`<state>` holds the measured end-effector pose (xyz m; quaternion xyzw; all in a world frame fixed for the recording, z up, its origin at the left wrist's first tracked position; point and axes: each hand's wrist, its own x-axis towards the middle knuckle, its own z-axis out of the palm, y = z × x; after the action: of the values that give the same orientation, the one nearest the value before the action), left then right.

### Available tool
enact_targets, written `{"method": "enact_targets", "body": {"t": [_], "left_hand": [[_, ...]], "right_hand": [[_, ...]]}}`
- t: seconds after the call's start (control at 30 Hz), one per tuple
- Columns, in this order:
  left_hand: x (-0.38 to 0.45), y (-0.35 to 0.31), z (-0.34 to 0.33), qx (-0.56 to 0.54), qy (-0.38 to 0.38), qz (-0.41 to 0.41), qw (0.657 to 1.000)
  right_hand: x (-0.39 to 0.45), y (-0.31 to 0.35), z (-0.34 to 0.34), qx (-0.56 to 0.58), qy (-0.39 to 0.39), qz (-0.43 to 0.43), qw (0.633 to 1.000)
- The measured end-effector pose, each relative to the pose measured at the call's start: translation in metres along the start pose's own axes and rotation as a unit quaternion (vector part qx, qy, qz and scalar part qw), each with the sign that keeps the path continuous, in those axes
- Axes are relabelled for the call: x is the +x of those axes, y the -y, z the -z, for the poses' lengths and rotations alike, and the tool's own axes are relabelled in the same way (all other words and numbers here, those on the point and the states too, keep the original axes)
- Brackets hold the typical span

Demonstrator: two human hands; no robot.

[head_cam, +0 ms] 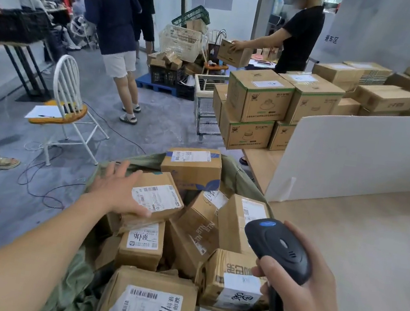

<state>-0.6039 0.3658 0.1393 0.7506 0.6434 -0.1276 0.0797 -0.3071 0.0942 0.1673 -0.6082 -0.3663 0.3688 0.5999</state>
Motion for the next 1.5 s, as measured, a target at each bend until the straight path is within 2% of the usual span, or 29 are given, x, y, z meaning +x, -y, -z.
{"method": "enact_targets", "body": {"t": [0.1,0.2,0.37,0.53,0.7,0.87,1.03,1.2,1.27,1.4,1.5], "left_hand": [[-0.003,-0.003,0.012,0.074,0.052,-0.004,0.996],[-0.004,0.001,0.023,0.07,0.061,0.0,0.996],[-0.012,0.025,0.045,-0.042,0.113,0.023,0.992],[-0.05,0.049,0.032,-0.184,0.148,0.083,0.968],[-0.088,0.054,0.019,-0.193,0.123,0.104,0.968],[-0.109,0.057,0.006,-0.221,0.134,0.127,0.958],[-0.107,0.048,-0.004,-0.234,0.083,0.117,0.961],[-0.091,0.021,-0.01,-0.162,-0.002,0.119,0.98],[-0.08,0.012,-0.003,-0.125,-0.031,0.096,0.987],[-0.053,0.001,0.015,-0.015,-0.01,0.026,0.999],[-0.034,-0.001,0.036,0.007,-0.014,0.053,0.998]], "right_hand": [[0.0,0.001,0.0,0.0,-0.001,0.004,1.0],[0.0,0.003,-0.001,0.001,0.0,0.005,1.0],[0.001,0.003,-0.003,0.013,-0.001,0.003,1.0],[-0.004,0.006,-0.02,-0.004,0.029,-0.01,1.0],[-0.008,0.008,-0.03,-0.01,0.062,-0.003,0.998],[-0.016,0.011,-0.03,-0.012,0.072,-0.002,0.997],[-0.024,0.013,-0.031,-0.022,0.079,0.0,0.997],[-0.029,0.015,-0.029,-0.024,0.065,0.005,0.998],[-0.028,0.014,-0.025,-0.042,0.054,0.012,0.998],[-0.026,0.011,-0.018,-0.046,0.037,0.009,0.998],[-0.024,0.008,-0.013,-0.041,0.028,0.007,0.999]]}}
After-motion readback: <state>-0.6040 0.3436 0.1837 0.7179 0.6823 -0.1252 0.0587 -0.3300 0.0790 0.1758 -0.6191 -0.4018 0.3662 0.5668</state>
